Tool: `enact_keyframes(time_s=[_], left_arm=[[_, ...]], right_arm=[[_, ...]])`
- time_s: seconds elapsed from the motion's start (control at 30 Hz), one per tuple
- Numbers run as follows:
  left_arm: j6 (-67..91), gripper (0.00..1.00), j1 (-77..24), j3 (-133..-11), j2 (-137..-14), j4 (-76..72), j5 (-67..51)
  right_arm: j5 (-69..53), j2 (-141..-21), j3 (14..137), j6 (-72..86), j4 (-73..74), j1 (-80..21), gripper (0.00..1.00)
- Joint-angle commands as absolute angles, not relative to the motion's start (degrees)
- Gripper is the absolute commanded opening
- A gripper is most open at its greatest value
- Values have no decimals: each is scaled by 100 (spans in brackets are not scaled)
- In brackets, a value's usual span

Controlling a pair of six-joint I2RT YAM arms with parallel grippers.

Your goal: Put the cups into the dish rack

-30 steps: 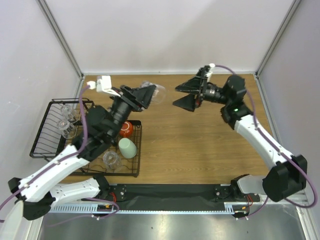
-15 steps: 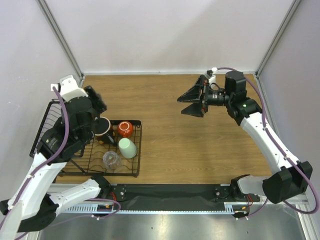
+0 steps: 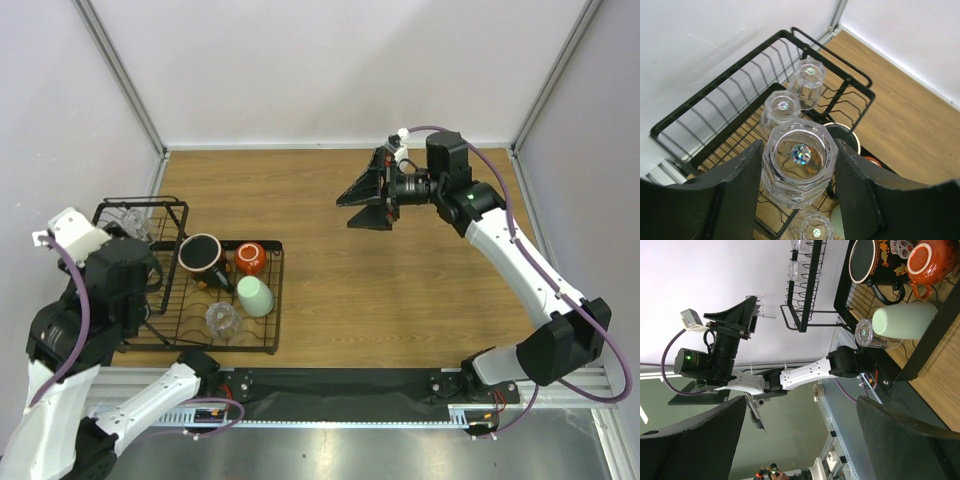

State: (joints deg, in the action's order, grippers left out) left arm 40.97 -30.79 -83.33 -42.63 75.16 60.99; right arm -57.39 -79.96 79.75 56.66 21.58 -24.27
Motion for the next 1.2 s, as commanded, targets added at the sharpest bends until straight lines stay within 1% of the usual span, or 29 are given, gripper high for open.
enact_keyframes(time_s=[0.0, 0.23, 0.4, 0.5, 0.6, 0.67, 0.7, 0.83, 1.17], left_arm=[[4614, 0, -2997, -8157, -4097, 8402, 6337], [4325, 0, -2988, -7770, -3937, 8227, 6688], [3711, 0, -2980, -7419, -4008, 7358, 6584], [3647, 0, -2839, -7225, -4130, 7268, 6530], [3569, 0, -2628, -7076, -4184, 7120, 6469], [3237, 0, -2445, -6961, -4131, 6848, 6364], [3069, 0, -2365, -6830, -4070, 6481, 6285], [2602, 0, -1716, -6662, -4025, 6013, 5801], [2005, 0, -784, -6407, -3982, 5521, 5379]], right_arm=[[-5854, -8138, 8402, 5458, 2285, -2513, 100], [-5810, -8306, 8604, 5405, 2329, -2628, 100], [-5801, -8341, 8648, 5423, 2338, -2628, 100], [-5792, -8341, 8622, 5432, 2329, -2628, 100], [-5792, -8341, 8604, 5423, 2347, -2628, 100], [-5792, -8341, 8613, 5414, 2338, -2628, 100], [-5792, -8350, 8622, 5405, 2347, -2628, 100], [-5801, -8393, 8666, 5388, 2355, -2619, 100], [-5801, -8464, 8727, 5353, 2390, -2584, 100]])
